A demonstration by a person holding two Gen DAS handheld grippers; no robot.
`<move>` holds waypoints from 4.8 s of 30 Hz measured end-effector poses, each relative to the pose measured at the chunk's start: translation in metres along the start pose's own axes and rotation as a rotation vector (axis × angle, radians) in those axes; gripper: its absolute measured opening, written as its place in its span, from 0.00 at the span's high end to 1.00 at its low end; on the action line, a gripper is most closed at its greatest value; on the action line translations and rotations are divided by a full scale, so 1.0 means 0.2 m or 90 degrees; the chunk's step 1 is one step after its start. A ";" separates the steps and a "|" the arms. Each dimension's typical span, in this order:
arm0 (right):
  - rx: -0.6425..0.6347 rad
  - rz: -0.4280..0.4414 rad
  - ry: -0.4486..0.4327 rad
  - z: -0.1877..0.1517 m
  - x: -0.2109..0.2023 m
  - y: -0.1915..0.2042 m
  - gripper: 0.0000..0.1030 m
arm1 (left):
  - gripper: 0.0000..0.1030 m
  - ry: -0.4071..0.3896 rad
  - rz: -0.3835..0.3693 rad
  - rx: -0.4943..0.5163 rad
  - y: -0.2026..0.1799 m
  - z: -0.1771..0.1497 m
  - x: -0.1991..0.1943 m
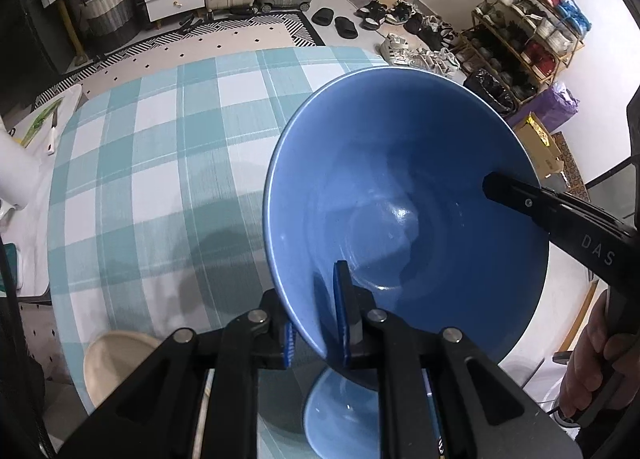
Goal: Organize plates and bowls
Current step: 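Lift the blue bowl with both tools and carry it toward the nested bowls, then lower the held blue bowl into the two nested blue bowls with both tools, then open both tools to release the bowl rim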
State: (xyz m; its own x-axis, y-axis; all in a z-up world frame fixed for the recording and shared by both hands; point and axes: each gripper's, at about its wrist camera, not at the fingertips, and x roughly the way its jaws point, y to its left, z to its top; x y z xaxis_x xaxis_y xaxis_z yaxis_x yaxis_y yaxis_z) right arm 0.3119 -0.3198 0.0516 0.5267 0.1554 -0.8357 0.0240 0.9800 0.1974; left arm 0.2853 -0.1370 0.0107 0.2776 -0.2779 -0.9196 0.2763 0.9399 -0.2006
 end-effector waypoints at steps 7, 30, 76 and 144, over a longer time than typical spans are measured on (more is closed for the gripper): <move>0.009 -0.002 -0.001 -0.23 -0.13 -0.01 0.94 | 0.86 -0.005 0.002 0.014 -0.07 -0.19 -0.06; 0.005 0.008 -0.021 -0.73 -0.16 0.06 0.93 | 0.82 -0.033 0.058 0.039 -0.12 -0.71 -0.08; -0.066 -0.007 -0.049 -1.01 0.00 0.10 0.88 | 0.75 -0.070 0.103 0.067 -0.07 -0.95 0.27; -0.051 0.074 -0.418 -1.90 -0.43 0.29 0.16 | 0.22 -0.360 0.156 -0.022 -0.02 -1.54 -0.25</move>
State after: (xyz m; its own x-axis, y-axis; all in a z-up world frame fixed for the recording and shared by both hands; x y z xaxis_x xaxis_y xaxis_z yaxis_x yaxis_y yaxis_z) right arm -0.0546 -0.2293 -0.0592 0.9303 0.1777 -0.3210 -0.1141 0.9716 0.2073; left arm -0.0131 -0.0658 -0.0462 0.7773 -0.1060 -0.6202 0.1151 0.9930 -0.0254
